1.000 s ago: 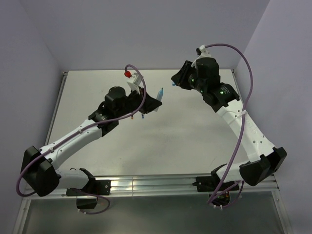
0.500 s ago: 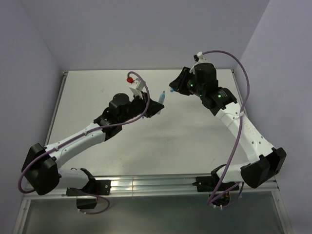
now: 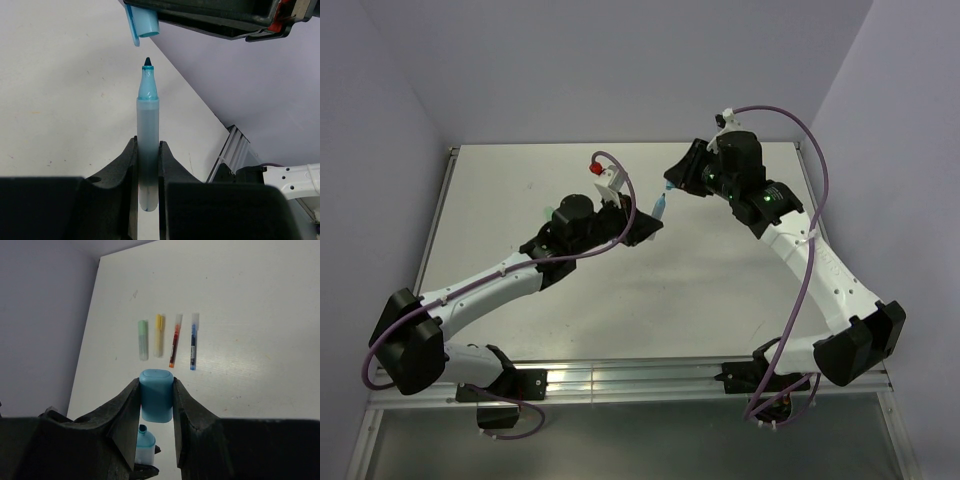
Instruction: Insert the pens into the pen caps
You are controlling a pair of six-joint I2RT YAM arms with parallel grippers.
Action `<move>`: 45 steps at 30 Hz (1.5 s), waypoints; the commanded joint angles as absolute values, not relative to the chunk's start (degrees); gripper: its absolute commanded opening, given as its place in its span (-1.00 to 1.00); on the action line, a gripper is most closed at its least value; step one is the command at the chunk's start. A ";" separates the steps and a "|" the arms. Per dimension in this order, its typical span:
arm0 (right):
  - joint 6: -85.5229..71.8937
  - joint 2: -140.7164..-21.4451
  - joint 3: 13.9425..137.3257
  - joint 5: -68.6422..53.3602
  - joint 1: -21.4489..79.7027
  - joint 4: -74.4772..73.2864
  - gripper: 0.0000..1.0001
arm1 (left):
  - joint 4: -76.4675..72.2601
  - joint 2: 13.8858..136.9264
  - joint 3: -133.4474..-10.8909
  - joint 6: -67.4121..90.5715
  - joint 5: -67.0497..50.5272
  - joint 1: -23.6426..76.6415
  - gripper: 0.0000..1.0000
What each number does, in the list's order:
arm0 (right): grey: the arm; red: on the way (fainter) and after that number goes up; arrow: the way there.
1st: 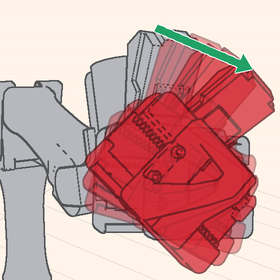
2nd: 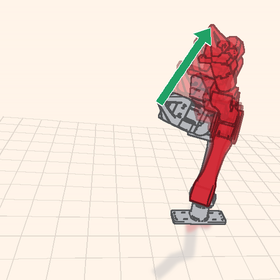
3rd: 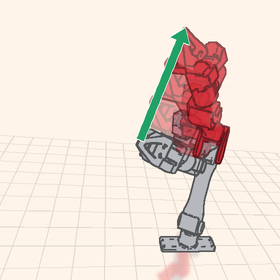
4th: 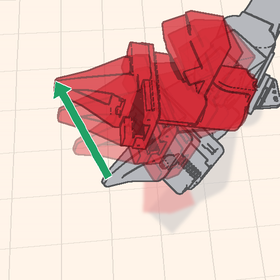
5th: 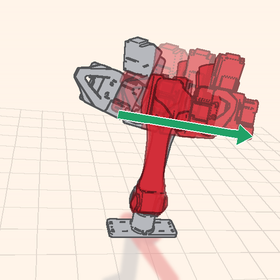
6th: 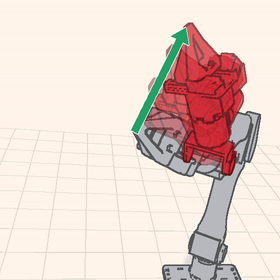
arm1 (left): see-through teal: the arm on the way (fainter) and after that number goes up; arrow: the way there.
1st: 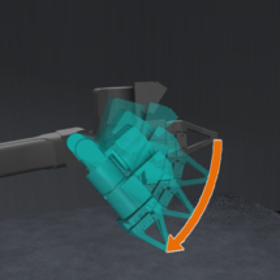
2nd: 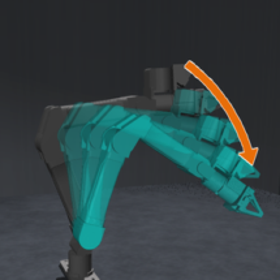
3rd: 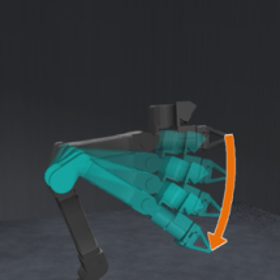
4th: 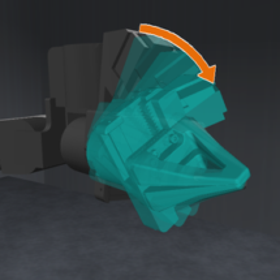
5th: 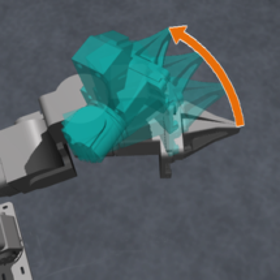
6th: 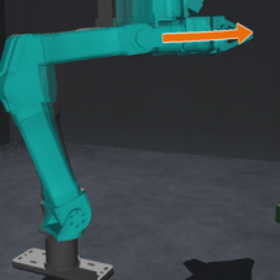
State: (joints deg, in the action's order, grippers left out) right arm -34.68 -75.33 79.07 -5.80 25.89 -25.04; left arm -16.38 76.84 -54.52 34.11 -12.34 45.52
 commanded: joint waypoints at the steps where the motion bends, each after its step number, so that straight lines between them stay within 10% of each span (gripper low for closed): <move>1: -34.63 -74.35 79.45 -6.59 26.45 -22.41 -1.00 | -18.19 77.25 -55.81 33.31 -13.09 46.05 -0.99; 45: -32.87 -75.85 78.93 -2.02 31.72 -24.08 -1.00 | -15.64 73.39 -56.69 30.06 -8.88 46.23 -0.99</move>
